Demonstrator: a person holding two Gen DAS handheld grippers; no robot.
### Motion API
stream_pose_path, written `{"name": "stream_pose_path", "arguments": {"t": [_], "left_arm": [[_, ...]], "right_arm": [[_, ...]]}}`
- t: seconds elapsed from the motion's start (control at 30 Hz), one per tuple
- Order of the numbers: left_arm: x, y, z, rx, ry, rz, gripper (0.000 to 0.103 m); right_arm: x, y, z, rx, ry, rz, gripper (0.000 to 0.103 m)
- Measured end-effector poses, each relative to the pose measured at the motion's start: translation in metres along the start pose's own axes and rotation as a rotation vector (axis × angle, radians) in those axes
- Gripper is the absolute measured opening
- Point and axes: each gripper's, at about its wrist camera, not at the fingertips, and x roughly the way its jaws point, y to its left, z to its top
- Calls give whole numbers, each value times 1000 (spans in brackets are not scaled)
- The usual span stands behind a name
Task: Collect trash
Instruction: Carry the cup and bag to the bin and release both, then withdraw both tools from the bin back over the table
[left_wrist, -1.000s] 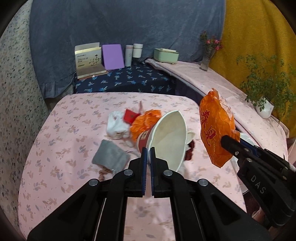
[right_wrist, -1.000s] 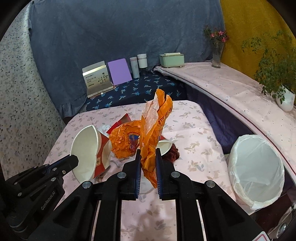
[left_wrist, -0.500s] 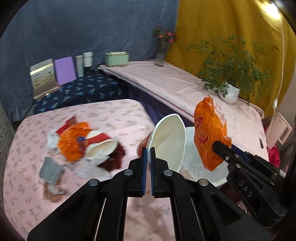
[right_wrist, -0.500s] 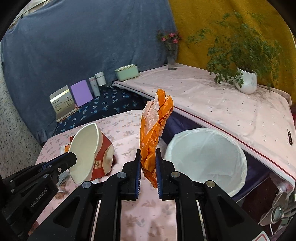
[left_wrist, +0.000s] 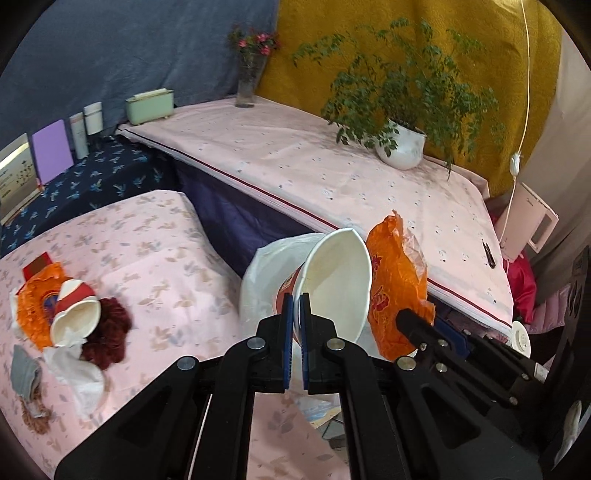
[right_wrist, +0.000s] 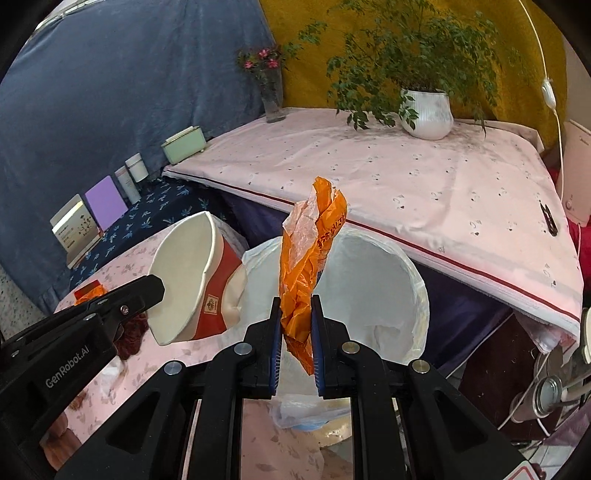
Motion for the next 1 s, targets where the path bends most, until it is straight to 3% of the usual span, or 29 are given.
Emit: {"name": "stream_pose_path", "arguments": {"t": [0.23, 0.3, 0.37, 0.4, 0.43, 1.0], "left_arm": [[30, -8, 3, 12, 43, -19, 4], [36, -7, 3, -1, 52, -34, 7], [40, -4, 4, -14, 58, -39, 29], [40, -2, 4, -22, 51, -30, 46], [39, 0, 4, -29, 38, -19, 52], [3, 44, -8, -93, -3, 88, 54]], "right_arm": [[25, -17, -2, 43, 48, -10, 14], [30, -18, 0, 45, 56, -5, 19], [33, -17, 1, 44, 55, -9, 21], [34, -16, 2, 43, 56, -12, 24], [34, -15, 3, 42, 56, -14, 29], [8, 13, 7, 2, 9, 5, 41]]}}
